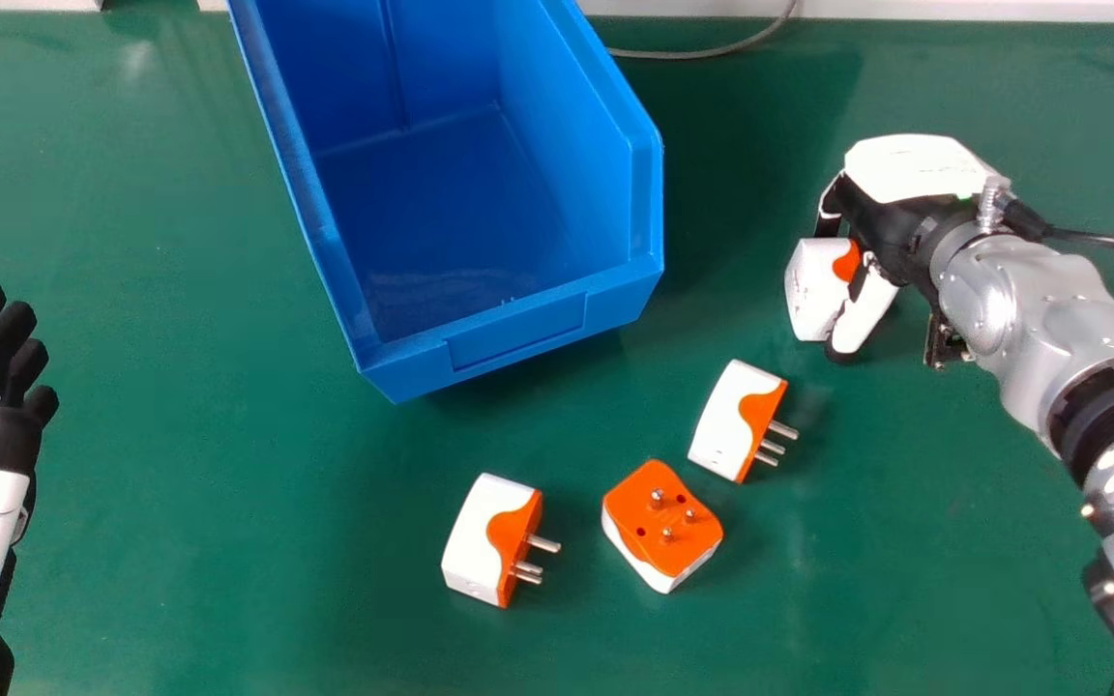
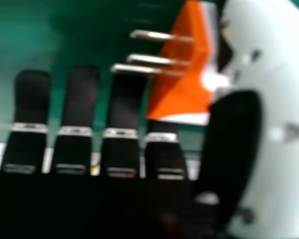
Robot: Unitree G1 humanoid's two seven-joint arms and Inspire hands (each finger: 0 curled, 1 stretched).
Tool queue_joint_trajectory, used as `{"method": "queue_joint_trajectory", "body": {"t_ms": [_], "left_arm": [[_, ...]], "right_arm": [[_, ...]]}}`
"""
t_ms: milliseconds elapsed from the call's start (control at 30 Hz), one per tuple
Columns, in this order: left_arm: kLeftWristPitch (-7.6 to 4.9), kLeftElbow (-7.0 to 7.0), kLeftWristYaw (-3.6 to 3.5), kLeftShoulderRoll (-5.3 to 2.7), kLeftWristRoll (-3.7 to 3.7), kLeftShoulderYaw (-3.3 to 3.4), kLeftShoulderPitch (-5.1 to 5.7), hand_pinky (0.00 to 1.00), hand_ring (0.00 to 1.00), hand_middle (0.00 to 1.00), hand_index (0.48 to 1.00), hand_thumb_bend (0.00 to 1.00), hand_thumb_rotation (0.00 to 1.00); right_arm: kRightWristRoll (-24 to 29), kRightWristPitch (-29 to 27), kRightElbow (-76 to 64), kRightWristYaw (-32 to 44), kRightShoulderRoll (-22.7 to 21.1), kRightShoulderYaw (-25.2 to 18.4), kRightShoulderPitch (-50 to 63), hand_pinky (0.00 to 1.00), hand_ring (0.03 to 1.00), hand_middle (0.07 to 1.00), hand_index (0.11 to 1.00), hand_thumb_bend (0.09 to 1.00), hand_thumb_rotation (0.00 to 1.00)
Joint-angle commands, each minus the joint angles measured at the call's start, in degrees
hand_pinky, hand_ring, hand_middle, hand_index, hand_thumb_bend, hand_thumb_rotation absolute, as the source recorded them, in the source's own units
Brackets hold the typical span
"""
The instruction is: Pick all objects and put in blue box
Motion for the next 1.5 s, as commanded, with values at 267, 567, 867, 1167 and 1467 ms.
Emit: {"method": "queue_joint_trajectory", "body": {"t_ms": [267,567,867,1167,1467], "left_arm": [[-0.41,-1.53,1.01,-0.28,0.89,-0.60,0.58,1.00,1.00,1.00,1.000,0.83,0.90],[-0.89,-0.97,1.35,-0.97,1.37,-1.24,-0.13,1.00,1.00,1.00,1.000,0.83,0.91],[-0.67,-0.29,1.88,-1.92,1.95,-1.88,-1.62,1.00,1.00,0.99,1.000,0.82,0.91],[-1.29,1.16,2.77,-2.44,2.45,-2.47,-3.33,0.99,0.99,0.98,0.990,0.81,0.89],[-1.76,2.59,3.23,-2.73,2.43,-2.69,-4.72,0.97,0.98,0.98,0.981,0.81,0.88]], "right_arm": [[1.5,0.8,-1.1,0.7,-0.7,-1.6,-0.9,0.50,0.630,0.649,0.494,0.486,0.10],[1.7,0.0,-1.7,1.4,-1.7,-1.9,-1.1,0.44,0.568,0.610,0.493,0.482,0.13],[1.9,-1.0,-2.9,3.4,-3.5,-2.2,-1.8,0.42,0.543,0.597,0.491,0.481,0.13],[1.8,-3.8,-5.0,4.8,-6.5,-2.6,-2.2,0.42,0.548,0.600,0.491,0.477,0.13],[2.6,-6.7,-11.8,5.9,-10.6,-4.1,-0.6,0.43,0.544,0.594,0.491,0.477,0.14]]}}
